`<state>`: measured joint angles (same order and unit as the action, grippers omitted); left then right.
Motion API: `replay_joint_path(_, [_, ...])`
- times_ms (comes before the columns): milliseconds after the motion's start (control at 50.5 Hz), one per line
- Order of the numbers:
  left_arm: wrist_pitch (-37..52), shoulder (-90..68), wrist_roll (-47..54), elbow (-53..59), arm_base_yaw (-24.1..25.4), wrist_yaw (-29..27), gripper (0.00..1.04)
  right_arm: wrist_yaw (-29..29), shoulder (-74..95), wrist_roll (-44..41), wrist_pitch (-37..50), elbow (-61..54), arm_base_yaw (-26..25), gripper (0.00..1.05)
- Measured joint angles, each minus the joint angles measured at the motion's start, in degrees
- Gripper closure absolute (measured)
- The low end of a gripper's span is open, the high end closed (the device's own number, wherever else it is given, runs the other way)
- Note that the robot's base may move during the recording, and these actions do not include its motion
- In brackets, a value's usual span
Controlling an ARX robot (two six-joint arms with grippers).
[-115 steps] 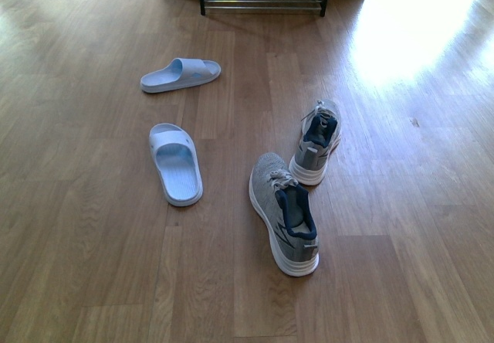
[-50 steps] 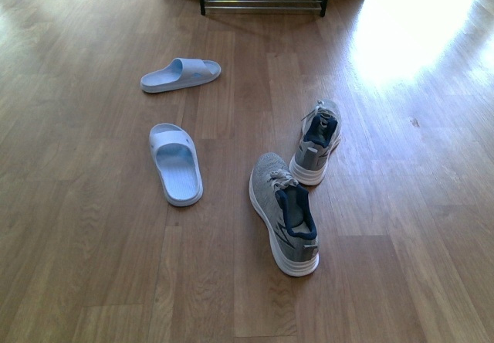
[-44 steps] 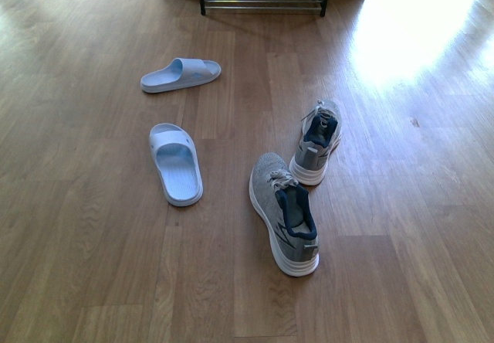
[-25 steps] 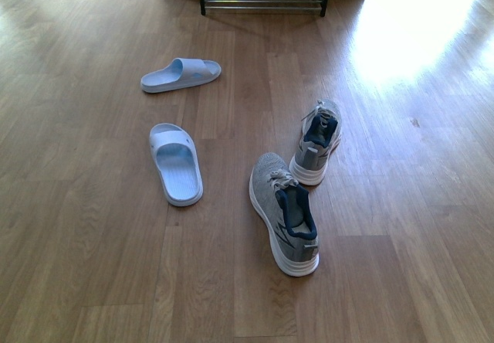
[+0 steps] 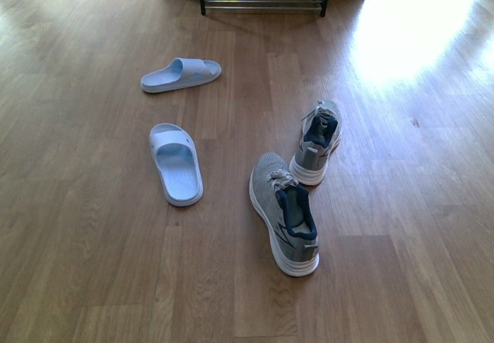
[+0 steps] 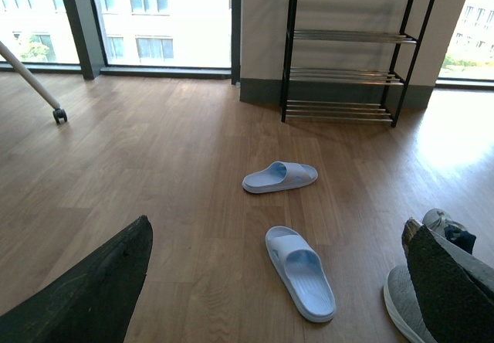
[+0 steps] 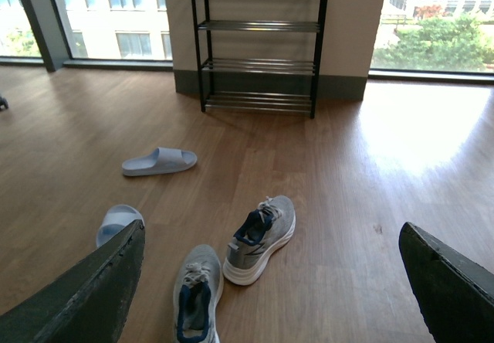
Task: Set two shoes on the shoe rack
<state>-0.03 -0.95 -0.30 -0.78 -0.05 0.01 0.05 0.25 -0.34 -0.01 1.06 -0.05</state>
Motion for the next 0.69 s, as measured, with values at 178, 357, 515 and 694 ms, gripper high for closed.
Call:
replay_joint_path(178, [0.00, 0.00, 0.00, 0.00, 0.00, -0.20, 0.09, -0.26, -0.02, 0.00, 0.00, 0.00, 0.00, 0.09])
replay_joint_path(357, [0.00, 0.00, 0.02, 0.00, 0.00, -0.11, 0.09, -0.24, 0.02, 0.00, 0.00, 0.00, 0.00, 0.09])
replay_joint_path(515, [0.00, 0.00, 0.02, 0.00, 0.00, 0.04, 0.09, 0.15, -0.02, 0.11, -0.02, 0.00, 0.00, 0.09])
replay_joint_path(694, [0.00, 0.00, 0.02, 0.00, 0.00, 0.00, 0.09, 0.11, 0.00, 0.11, -0.02, 0.00, 0.00, 0.09])
